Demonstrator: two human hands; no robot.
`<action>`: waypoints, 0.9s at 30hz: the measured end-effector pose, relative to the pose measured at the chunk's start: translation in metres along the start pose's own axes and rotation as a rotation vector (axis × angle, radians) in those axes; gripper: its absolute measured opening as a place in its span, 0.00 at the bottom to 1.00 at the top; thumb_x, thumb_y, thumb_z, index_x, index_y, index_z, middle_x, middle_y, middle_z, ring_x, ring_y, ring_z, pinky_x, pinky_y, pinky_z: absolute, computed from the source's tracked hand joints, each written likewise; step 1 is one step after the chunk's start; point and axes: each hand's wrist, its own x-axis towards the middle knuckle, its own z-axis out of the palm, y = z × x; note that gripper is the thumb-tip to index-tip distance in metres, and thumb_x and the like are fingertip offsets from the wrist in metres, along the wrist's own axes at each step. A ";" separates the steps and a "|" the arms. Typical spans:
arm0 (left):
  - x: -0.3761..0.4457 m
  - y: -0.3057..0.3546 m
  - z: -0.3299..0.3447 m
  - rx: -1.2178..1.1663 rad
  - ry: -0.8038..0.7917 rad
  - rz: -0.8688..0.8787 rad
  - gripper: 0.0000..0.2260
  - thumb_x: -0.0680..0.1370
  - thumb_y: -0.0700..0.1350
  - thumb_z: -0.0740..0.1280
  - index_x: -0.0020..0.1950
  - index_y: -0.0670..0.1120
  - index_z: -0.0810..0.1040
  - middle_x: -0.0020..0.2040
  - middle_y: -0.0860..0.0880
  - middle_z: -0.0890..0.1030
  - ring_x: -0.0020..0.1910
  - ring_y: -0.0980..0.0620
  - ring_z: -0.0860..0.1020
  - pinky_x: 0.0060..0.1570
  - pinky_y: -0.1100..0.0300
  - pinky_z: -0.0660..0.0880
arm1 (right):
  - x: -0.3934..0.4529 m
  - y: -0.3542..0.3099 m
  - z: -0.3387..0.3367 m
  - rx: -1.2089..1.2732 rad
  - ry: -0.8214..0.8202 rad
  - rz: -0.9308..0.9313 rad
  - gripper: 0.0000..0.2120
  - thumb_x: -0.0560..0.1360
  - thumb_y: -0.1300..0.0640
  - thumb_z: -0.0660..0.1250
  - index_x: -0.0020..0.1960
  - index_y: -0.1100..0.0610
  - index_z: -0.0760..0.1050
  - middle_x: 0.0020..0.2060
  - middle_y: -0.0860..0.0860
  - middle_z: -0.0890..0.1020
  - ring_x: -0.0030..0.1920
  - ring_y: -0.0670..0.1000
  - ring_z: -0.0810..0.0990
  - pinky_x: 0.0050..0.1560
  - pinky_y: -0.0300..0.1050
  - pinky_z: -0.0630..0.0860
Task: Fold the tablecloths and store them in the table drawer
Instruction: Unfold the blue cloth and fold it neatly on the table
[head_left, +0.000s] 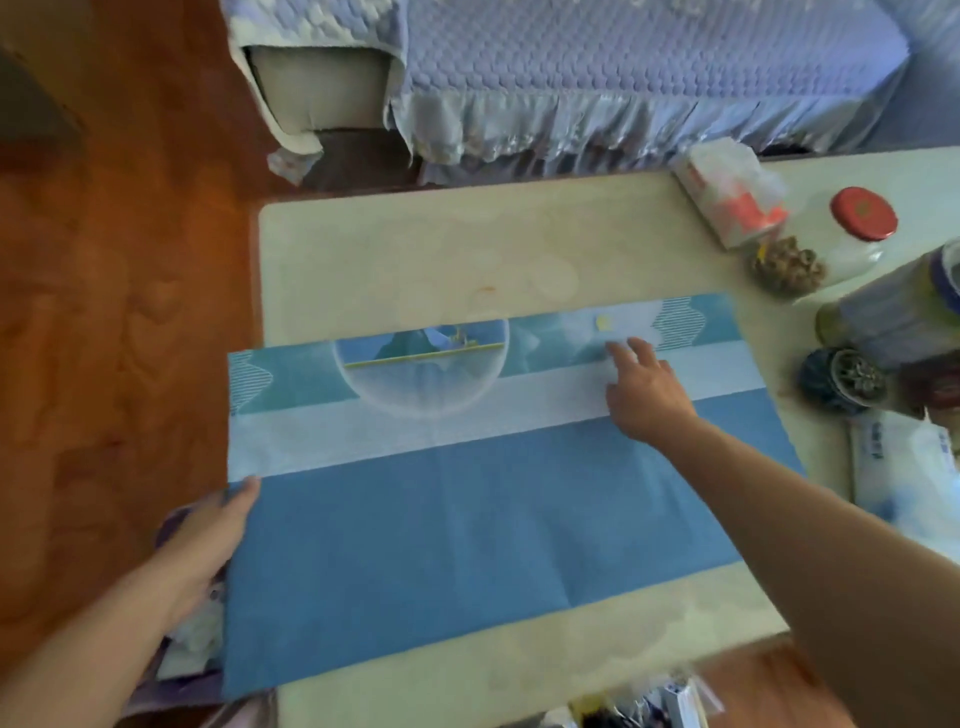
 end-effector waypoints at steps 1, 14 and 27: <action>0.022 -0.006 -0.002 0.011 0.046 0.031 0.29 0.74 0.72 0.62 0.61 0.50 0.79 0.57 0.47 0.84 0.56 0.43 0.82 0.58 0.44 0.78 | 0.012 0.002 0.002 -0.001 0.000 -0.001 0.30 0.81 0.55 0.59 0.80 0.53 0.53 0.79 0.57 0.53 0.73 0.66 0.63 0.71 0.55 0.62; 0.029 -0.008 -0.004 0.367 0.251 0.300 0.21 0.78 0.65 0.56 0.45 0.47 0.71 0.41 0.46 0.79 0.43 0.42 0.78 0.47 0.45 0.76 | 0.035 -0.098 0.081 -0.189 0.210 -0.378 0.33 0.81 0.35 0.45 0.82 0.47 0.48 0.82 0.48 0.49 0.81 0.55 0.44 0.79 0.58 0.45; -0.046 0.046 -0.007 -0.284 0.014 0.266 0.14 0.77 0.33 0.63 0.44 0.52 0.80 0.41 0.48 0.84 0.40 0.48 0.80 0.43 0.54 0.74 | -0.193 -0.056 0.132 0.958 0.129 -0.171 0.23 0.84 0.53 0.54 0.79 0.45 0.60 0.79 0.43 0.61 0.79 0.47 0.57 0.79 0.56 0.55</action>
